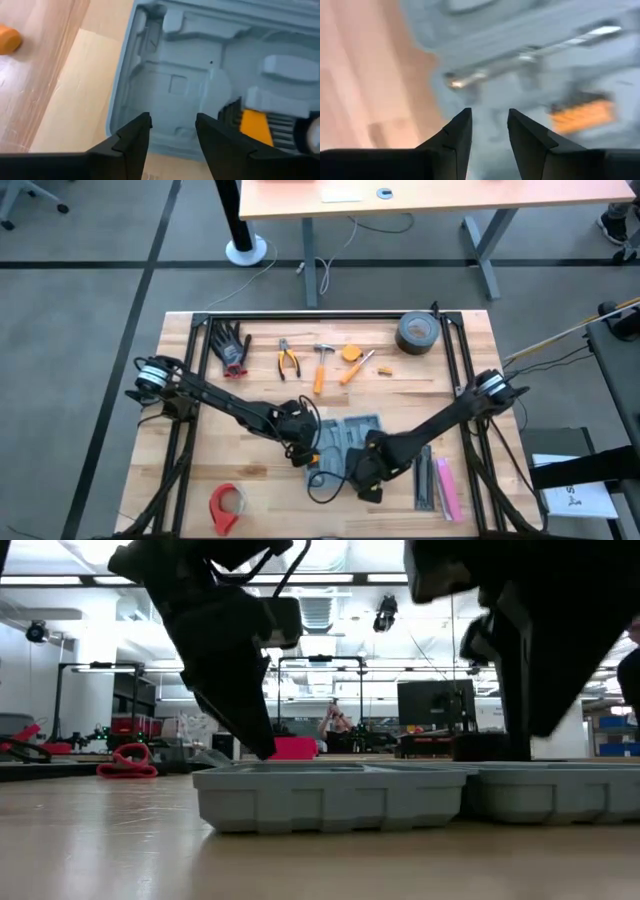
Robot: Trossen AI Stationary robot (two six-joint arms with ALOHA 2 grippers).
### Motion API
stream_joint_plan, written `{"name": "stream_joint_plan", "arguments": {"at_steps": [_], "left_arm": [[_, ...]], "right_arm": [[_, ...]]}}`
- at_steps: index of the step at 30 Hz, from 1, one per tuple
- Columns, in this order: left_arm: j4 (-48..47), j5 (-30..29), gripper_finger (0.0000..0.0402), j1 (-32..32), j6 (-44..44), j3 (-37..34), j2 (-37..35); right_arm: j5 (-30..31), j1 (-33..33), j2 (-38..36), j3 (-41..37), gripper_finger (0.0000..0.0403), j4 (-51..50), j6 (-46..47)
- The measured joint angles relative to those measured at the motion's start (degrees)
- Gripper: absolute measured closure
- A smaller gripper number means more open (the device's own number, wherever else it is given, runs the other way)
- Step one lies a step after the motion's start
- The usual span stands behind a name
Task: Prefit tool cases
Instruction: Remove the screwdriver bits from the gray tool box
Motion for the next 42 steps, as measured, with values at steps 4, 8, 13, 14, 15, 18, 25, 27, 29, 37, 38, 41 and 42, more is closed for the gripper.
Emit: {"name": "stream_joint_plan", "arguments": {"at_steps": [4,8,13,14,15,18,25,27,29,37,38,41,42], "left_arm": [[0.2,0.0,0.0237,0.0,-0.6,0.0,-0.9],[0.4,1.3,0.0234,0.0,-1.6,0.0,-1.1],[1.1,1.8,0.0224,-0.6,-2.4,0.0,-1.2],[1.3,2.2,0.0223,-0.8,-2.5,0.0,-1.2],[1.3,2.6,0.0221,-0.9,-2.8,0.0,-1.2],[2.2,2.8,0.0217,-1.2,-4.2,0.0,-1.2],[4.0,2.6,0.0220,-1.2,-6.3,0.0,-1.1],[4.4,2.6,0.0222,-1.2,-6.2,0.0,-1.1],[4.4,2.6,0.0226,-1.4,-4.8,0.0,-1.1],[-0.9,-0.9,0.0242,-5.1,0.8,-0.3,-1.8],[-1.3,-1.9,0.0244,-5.8,1.3,-0.3,-2.1],[-1.3,-4.4,0.0247,-7.2,2.9,-0.5,-2.8],[-1.3,-5.1,0.0247,-7.5,3.4,-0.5,-2.9]], "right_arm": [[5.4,0.0,-2.2,1.3,0.0290,-7.7,0.3],[6.2,0.0,-3.6,0.7,0.0284,-11.3,-0.3],[7.3,0.0,-4.4,-0.4,0.0289,-12.0,-2.4],[7.6,0.0,-4.4,-0.7,0.0292,-12.2,-2.6],[7.8,-0.1,-4.4,-0.9,0.0294,-12.2,-2.4],[8.1,-1.3,-4.4,-1.7,0.0302,-12.1,1.9],[8.3,-4.0,-4.1,-2.2,0.0315,-11.1,18.0],[8.3,-4.2,-3.5,-2.3,0.0317,-11.0,21.8],[8.3,-4.2,-2.5,-2.3,0.0317,-10.2,23.6],[8.2,-3.9,1.1,-2.6,0.0290,-7.5,28.9],[8.2,-3.9,1.3,-2.6,0.0286,-7.5,29.7],[8.2,-3.9,1.4,-2.6,0.0275,-7.4,32.6],[8.1,-3.9,1.4,-2.6,0.0272,-7.4,33.8]]}}
